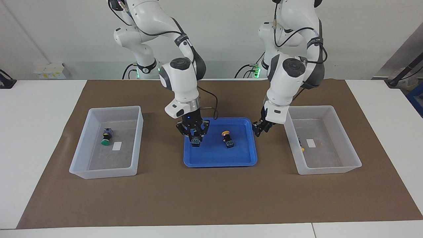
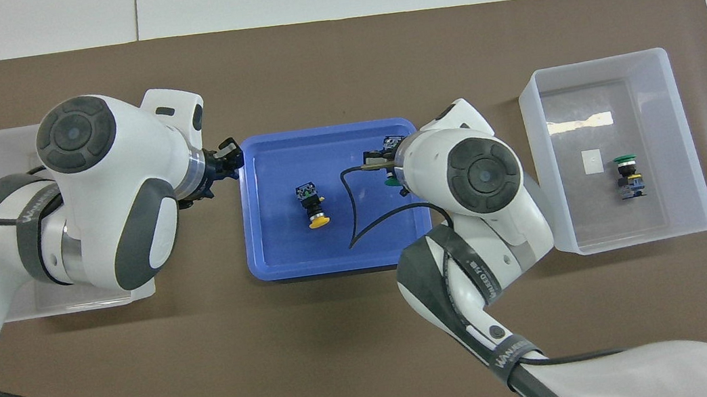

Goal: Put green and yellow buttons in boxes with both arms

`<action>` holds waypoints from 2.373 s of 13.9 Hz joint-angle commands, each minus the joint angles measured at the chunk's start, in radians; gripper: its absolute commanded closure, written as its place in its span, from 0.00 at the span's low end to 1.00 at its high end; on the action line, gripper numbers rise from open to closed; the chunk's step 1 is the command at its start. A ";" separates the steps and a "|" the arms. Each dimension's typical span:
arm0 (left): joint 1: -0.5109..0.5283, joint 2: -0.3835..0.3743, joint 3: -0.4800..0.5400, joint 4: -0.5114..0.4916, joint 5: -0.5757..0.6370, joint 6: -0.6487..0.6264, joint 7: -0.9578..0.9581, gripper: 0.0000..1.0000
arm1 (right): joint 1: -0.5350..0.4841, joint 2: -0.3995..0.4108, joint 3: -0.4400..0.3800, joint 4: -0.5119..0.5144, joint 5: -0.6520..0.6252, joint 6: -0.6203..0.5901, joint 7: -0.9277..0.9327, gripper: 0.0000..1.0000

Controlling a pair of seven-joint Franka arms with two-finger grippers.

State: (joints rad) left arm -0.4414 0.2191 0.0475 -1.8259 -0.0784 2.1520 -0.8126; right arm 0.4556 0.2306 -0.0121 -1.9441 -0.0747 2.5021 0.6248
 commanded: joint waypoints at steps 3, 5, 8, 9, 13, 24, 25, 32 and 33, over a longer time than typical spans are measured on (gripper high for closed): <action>-0.077 0.009 0.018 -0.064 -0.011 0.101 -0.043 0.49 | -0.128 -0.210 0.009 -0.220 -0.016 0.004 -0.106 1.00; -0.103 0.043 0.020 -0.065 -0.001 0.137 -0.045 0.49 | -0.204 -0.261 0.009 -0.265 -0.014 -0.017 -0.210 1.00; -0.157 0.120 0.022 -0.064 0.071 0.193 -0.045 0.48 | -0.296 -0.310 0.009 -0.292 -0.013 -0.052 -0.371 1.00; -0.157 0.121 0.022 -0.062 0.075 0.193 -0.043 0.48 | -0.320 -0.315 0.009 -0.292 -0.007 -0.069 -0.419 1.00; -0.183 0.126 0.020 -0.064 0.077 0.210 -0.043 0.41 | -0.426 -0.321 0.009 -0.302 0.036 -0.069 -0.629 1.00; -0.221 0.171 0.018 -0.050 0.075 0.270 -0.068 0.39 | -0.537 -0.185 0.008 -0.360 0.059 0.050 -0.820 1.00; -0.223 0.172 0.020 -0.052 0.075 0.272 -0.068 0.39 | -0.540 -0.174 0.008 -0.360 0.059 0.055 -0.830 1.00; -0.223 0.184 0.020 -0.058 0.075 0.281 -0.068 0.58 | -0.546 -0.145 0.004 -0.362 0.058 0.066 -0.838 0.87; -0.224 0.184 0.021 -0.058 0.075 0.278 -0.068 0.69 | -0.548 -0.143 0.006 -0.360 0.058 0.066 -0.837 0.74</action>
State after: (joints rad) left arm -0.6485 0.4032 0.0523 -1.8760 -0.0205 2.4184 -0.8616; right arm -0.0723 0.0834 -0.0147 -2.3026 -0.0383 2.5503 -0.1723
